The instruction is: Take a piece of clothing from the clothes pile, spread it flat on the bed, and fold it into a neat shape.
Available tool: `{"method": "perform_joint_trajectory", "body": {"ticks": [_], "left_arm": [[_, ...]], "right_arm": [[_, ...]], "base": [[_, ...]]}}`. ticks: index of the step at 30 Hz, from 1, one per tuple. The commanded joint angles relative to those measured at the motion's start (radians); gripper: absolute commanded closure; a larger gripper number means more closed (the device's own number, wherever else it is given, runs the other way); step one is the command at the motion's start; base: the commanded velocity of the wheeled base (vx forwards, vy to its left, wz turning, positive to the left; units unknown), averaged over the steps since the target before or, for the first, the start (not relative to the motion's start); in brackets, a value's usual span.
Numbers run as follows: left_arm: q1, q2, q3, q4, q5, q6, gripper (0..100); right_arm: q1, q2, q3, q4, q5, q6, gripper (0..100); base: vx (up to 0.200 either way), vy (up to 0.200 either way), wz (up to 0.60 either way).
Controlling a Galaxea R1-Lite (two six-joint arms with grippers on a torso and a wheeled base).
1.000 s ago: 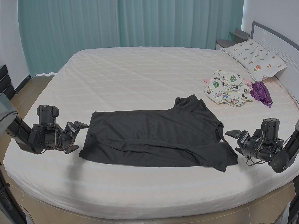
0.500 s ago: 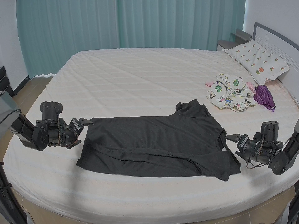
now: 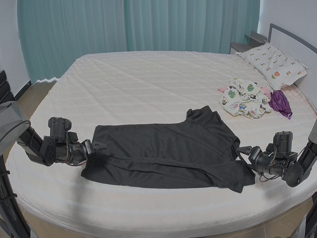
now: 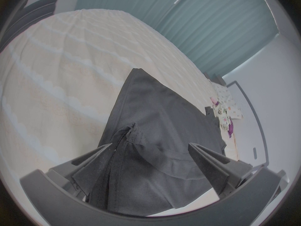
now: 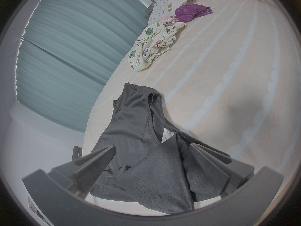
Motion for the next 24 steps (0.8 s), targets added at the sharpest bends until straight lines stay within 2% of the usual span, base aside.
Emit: {"method": "perform_joint_trajectory", "body": {"ticks": [1, 4, 9, 20, 21, 24], "left_arm": [[0.001, 0.018, 0.021, -0.004, -0.010, 0.066, 0], [0.001, 0.016, 0.048, -0.038, -0.019, 0.112, 0], [-0.005, 0.031, 0.060, -0.113, -0.016, 0.118, 0], [-0.034, 0.087, 0.008, -0.113, -0.004, 0.161, 0], [-0.034, 0.090, 0.007, -0.113, -0.004, 0.163, 100], [-0.034, 0.091, 0.007, -0.113, 0.001, 0.164, 100]], "right_arm": [[0.010, 0.020, -0.002, 0.000, 0.000, -0.002, 0], [0.010, 0.032, -0.006, 0.000, 0.000, -0.002, 0], [0.010, 0.032, -0.008, -0.002, 0.001, 0.000, 0], [0.011, 0.060, 0.001, -0.069, -0.002, -0.002, 0], [0.010, 0.061, 0.001, -0.069, -0.002, -0.002, 0], [0.011, 0.069, 0.001, -0.071, -0.002, -0.002, 0]], "base": [[0.000, 0.000, 0.00], [0.000, 0.000, 0.00], [0.000, 0.000, 0.00], [0.000, 0.000, 0.00], [0.000, 0.000, 0.00], [0.000, 0.000, 0.00]]}}
